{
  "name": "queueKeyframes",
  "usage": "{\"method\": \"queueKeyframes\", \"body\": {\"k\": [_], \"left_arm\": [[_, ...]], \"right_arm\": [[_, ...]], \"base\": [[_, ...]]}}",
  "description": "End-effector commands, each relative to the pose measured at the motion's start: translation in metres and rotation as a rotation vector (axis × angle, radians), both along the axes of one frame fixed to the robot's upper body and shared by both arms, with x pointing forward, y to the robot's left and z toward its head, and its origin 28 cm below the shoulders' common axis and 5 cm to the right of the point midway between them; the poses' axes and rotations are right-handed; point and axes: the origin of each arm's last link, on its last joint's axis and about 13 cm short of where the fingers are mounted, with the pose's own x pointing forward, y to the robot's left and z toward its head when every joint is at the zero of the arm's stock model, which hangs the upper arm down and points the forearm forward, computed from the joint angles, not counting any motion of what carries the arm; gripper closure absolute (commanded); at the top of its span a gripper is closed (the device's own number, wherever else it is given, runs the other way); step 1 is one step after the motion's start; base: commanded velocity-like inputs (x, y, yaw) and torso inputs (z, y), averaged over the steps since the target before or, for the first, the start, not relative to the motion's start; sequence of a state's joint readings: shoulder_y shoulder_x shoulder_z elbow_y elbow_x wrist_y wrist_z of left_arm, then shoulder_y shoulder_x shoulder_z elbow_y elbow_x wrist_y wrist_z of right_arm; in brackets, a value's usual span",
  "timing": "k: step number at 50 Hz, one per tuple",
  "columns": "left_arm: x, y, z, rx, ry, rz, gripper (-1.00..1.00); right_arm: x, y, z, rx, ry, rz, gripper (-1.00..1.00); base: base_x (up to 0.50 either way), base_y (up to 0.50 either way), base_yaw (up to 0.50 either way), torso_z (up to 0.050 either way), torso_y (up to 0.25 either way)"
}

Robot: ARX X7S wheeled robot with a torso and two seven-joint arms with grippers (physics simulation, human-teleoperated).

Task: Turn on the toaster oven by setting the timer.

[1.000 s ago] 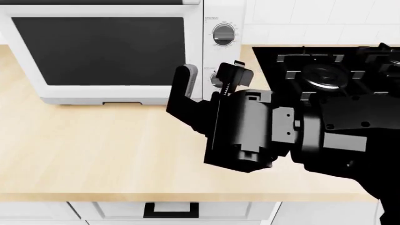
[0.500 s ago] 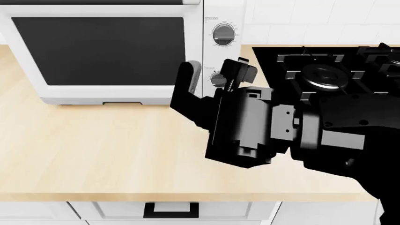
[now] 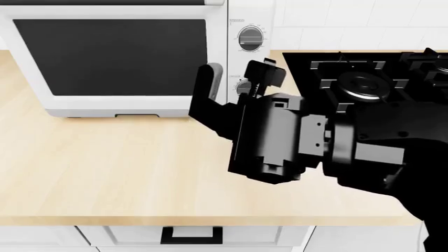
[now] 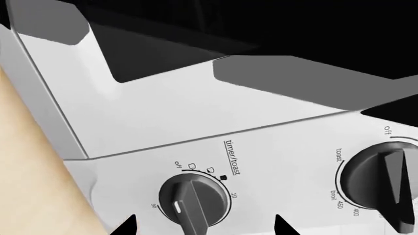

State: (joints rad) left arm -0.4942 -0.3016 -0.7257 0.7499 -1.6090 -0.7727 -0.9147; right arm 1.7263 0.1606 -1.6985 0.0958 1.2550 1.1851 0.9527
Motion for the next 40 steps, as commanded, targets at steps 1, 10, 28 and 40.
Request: {"method": "queueKeyframes", "body": {"k": [1, 10, 28, 40], "left_arm": [[-0.0008, 0.0003, -0.0003, -0.002, 0.000, 0.000, -1.00], [-0.0012, 0.0004, -0.0004, -0.002, 0.000, 0.000, -1.00], [-0.0016, 0.0009, -0.0010, -0.004, 0.000, 0.003, -1.00], [-0.0013, 0.0006, -0.0011, -0.004, 0.002, 0.003, -1.00]], "right_arm": [[0.0021, 0.0012, -0.0018, -0.002, 0.006, 0.008, -1.00], [0.0023, 0.0038, -0.0043, 0.001, 0.015, 0.022, -1.00], [0.0041, 0.0044, -0.0094, 0.007, 0.031, 0.020, -1.00], [0.0069, 0.0020, -0.0111, 0.012, 0.034, -0.008, -1.00]], "base": [[0.00, 0.00, 0.00, 0.000, 0.000], [0.00, 0.00, 0.00, 0.000, 0.000], [0.00, 0.00, 0.00, 0.000, 0.000], [0.00, 0.00, 0.00, 0.000, 0.000]]}}
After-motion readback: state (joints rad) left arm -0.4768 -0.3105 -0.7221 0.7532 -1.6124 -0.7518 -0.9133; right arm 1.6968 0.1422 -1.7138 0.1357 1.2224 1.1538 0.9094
